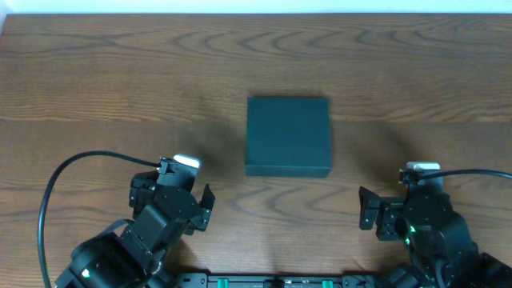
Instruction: Pack container
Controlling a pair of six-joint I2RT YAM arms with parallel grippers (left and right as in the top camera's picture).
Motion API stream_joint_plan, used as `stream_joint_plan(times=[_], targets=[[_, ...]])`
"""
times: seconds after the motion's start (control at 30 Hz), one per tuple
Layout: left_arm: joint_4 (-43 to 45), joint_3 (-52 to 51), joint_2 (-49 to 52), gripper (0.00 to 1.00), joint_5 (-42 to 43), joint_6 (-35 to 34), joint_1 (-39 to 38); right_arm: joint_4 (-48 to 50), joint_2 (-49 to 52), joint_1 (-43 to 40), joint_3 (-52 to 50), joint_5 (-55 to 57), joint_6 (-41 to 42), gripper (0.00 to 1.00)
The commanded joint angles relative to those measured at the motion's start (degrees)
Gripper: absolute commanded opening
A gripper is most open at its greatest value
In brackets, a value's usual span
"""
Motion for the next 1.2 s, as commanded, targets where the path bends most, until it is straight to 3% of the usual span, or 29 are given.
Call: stream_joint_plan(times=[0.0, 0.47, 0.63, 0.87, 1.17], targets=[[-0.3, 0.0, -0.1, 0.95, -1.4, 1.1, 0.0, -0.2, -0.1, 0.5, 0.8, 0.0, -0.8, 0.99], [-0.3, 0.0, -0.1, 0.95, -1.4, 1.1, 0.0, -0.3, -0.2, -0.4, 0.8, -0.1, -0.8, 0.99], [-0.3, 0.0, -0.1, 0.95, -1.4, 1.0, 0.0, -1.1, -1.6, -9.4, 0.3, -2.0, -2.9, 0.99], [-0.3, 0.0, -0.1, 0.95, -1.4, 1.1, 0.0, 4.1, -8.1, -26.4, -7.9, -14.0, -22.4, 0.99], [-0.3, 0.0, -0.1, 0.95, -1.4, 1.1, 0.0, 5.0, -22.2, -35.0, -22.3, -17.0, -23.2, 0.99]])
